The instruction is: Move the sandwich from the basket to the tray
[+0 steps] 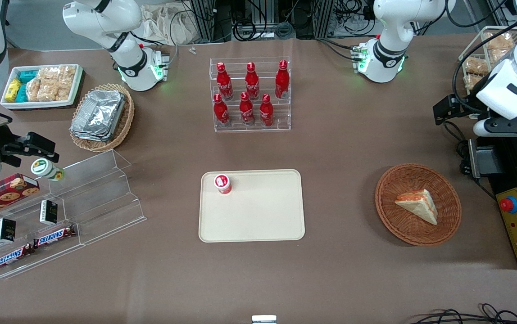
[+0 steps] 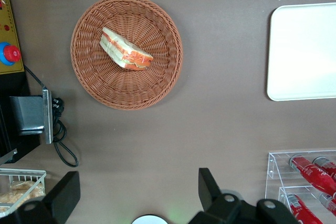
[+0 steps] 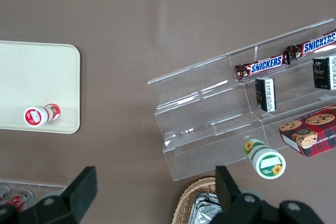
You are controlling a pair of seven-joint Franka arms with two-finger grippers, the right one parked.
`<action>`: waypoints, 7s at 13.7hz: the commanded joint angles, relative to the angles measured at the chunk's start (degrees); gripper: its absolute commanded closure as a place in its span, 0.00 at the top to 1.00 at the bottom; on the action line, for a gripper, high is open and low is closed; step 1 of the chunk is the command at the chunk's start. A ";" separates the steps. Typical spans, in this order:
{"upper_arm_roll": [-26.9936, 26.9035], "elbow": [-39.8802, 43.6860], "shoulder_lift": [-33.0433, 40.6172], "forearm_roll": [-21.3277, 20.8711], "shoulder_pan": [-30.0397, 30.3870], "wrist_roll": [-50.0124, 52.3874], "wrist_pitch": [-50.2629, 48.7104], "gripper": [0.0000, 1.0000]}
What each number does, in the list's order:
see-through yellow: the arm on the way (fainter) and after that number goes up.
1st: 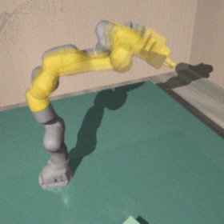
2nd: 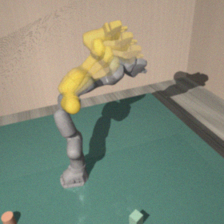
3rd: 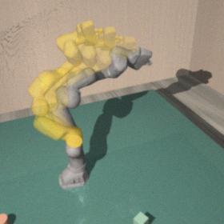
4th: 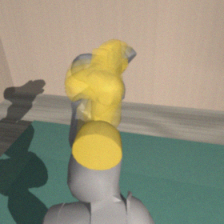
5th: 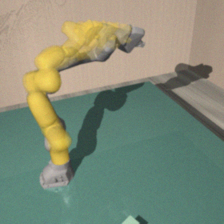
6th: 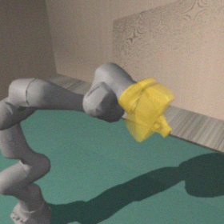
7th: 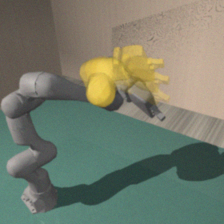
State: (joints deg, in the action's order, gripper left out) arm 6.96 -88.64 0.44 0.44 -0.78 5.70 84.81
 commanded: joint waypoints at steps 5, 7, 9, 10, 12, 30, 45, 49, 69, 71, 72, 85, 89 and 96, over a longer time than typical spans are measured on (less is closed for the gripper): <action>0.60 0.49 -0.09 -1.06 1.13 -0.07 0.27 1.00; 0.51 0.14 -0.18 -1.06 1.13 0.10 0.45 1.00; 0.34 -0.82 -0.18 -0.97 1.48 0.80 0.71 1.00; 0.16 -1.09 -0.44 -0.97 1.48 1.42 1.84 1.00; -0.11 -1.45 -2.10 -0.79 2.62 8.31 4.04 1.00; -1.07 -9.26 -27.60 -3.43 6.84 59.24 32.16 1.00; -0.72 -12.20 -22.08 -3.52 7.28 56.28 30.21 0.00; 4.36 -1.55 -19.87 -3.16 6.40 46.62 14.35 0.00; 19.93 9.10 -47.10 -28.29 -16.98 48.34 36.12 0.01; 19.93 9.19 -48.16 -28.74 -16.98 48.62 38.49 0.13; 19.93 9.19 -48.43 -28.83 -16.89 48.62 38.94 0.41; 20.28 9.28 -30.79 -22.77 -9.87 46.08 25.43 1.00; 20.29 9.37 -24.28 -14.18 -4.69 31.34 15.76 1.00; 10.84 8.76 -10.13 -1.32 1.85 10.58 -1.83 1.00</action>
State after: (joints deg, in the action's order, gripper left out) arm 23.54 -77.44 -14.89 -3.03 2.66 20.49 84.74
